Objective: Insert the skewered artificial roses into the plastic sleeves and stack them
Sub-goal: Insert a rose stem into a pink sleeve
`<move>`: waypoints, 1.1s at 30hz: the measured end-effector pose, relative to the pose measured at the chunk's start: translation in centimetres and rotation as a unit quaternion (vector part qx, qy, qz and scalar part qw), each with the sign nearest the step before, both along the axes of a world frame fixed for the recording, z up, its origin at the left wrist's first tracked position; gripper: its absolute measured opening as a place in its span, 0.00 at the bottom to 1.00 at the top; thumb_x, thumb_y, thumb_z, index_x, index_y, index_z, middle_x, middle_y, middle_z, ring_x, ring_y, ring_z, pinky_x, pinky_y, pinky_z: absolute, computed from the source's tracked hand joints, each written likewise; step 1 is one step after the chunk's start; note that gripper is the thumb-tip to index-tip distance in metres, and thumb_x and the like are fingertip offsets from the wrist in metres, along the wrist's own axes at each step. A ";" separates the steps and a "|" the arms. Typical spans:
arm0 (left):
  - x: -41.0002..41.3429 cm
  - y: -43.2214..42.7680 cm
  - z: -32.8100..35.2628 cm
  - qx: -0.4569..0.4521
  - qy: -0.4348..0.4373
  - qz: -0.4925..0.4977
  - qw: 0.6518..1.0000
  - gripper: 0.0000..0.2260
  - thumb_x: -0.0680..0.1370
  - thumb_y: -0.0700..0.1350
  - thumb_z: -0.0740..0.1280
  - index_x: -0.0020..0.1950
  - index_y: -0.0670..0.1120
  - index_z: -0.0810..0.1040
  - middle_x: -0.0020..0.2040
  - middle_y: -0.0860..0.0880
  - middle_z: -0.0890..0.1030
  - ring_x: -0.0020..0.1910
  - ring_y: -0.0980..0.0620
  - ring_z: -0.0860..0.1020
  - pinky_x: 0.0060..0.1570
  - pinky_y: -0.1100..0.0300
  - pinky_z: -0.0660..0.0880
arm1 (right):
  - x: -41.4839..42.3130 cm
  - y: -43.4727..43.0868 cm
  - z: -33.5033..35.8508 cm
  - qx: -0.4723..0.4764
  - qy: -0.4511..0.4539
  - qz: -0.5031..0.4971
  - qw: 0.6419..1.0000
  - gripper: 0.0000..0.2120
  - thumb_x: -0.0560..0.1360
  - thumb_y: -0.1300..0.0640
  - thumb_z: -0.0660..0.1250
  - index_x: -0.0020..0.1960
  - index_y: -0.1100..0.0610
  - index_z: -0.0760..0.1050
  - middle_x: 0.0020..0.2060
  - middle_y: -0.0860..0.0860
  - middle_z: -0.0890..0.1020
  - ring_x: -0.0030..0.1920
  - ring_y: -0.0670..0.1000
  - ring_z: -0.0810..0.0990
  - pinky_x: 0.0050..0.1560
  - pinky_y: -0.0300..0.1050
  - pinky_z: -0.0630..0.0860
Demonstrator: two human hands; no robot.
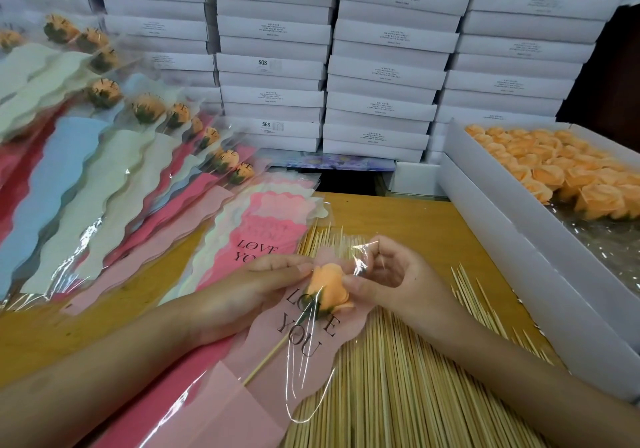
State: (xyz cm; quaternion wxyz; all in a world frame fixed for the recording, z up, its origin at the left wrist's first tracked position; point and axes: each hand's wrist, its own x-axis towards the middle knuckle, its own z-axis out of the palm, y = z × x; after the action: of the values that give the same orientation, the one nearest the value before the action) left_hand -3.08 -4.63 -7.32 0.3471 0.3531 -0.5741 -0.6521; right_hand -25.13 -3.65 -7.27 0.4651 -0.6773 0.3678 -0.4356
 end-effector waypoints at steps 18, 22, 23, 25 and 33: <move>0.1 0.4 0.6 0.016 0.035 -0.064 0.997 0.19 0.76 0.44 0.67 0.66 0.42 0.76 0.58 0.41 0.82 0.55 0.48 0.82 0.51 0.62 0.77 | 0.1 0.2 0.4 -0.011 -0.044 -0.031 0.998 0.08 0.80 0.63 0.60 0.43 0.55 0.68 0.35 0.52 0.85 0.36 0.48 0.84 0.36 0.36 0.79; 0.2 0.3 0.5 -0.002 0.011 -0.064 0.998 0.20 0.77 0.44 0.65 0.68 0.40 0.74 0.60 0.41 0.81 0.56 0.47 0.81 0.52 0.61 0.77 | 0.3 0.2 0.4 -0.006 -0.065 -0.023 0.998 0.08 0.81 0.63 0.59 0.43 0.55 0.68 0.35 0.52 0.85 0.35 0.48 0.84 0.35 0.35 0.78; 0.2 0.2 0.5 -0.005 0.005 -0.061 0.998 0.20 0.77 0.44 0.65 0.68 0.40 0.74 0.60 0.41 0.81 0.56 0.47 0.81 0.51 0.61 0.77 | 0.3 0.2 0.4 -0.004 -0.068 -0.020 0.997 0.08 0.81 0.63 0.59 0.43 0.55 0.67 0.35 0.53 0.85 0.36 0.49 0.85 0.35 0.36 0.78; 0.2 0.2 0.4 -0.012 -0.001 -0.058 0.998 0.19 0.77 0.44 0.65 0.67 0.41 0.75 0.59 0.41 0.82 0.55 0.48 0.82 0.51 0.62 0.77 | 0.3 0.1 0.2 -0.004 -0.068 -0.020 0.997 0.08 0.81 0.62 0.59 0.44 0.55 0.68 0.37 0.54 0.85 0.38 0.51 0.85 0.36 0.37 0.79; 0.4 0.0 0.2 -0.023 -0.005 -0.043 0.999 0.18 0.76 0.42 0.66 0.65 0.38 0.76 0.55 0.43 0.83 0.54 0.49 0.82 0.54 0.61 0.76 | -0.3 -0.4 -0.1 -0.024 -0.085 -0.118 0.989 0.12 0.76 0.50 0.63 0.46 0.59 0.75 0.43 0.50 0.86 0.46 0.47 0.84 0.46 0.35 0.77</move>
State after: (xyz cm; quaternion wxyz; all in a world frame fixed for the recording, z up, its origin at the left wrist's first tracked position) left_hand -2.63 -4.66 -7.13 0.3238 0.3229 -0.6057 -0.6512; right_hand -25.43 -4.09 -7.35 0.4242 -0.6005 0.3933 -0.5521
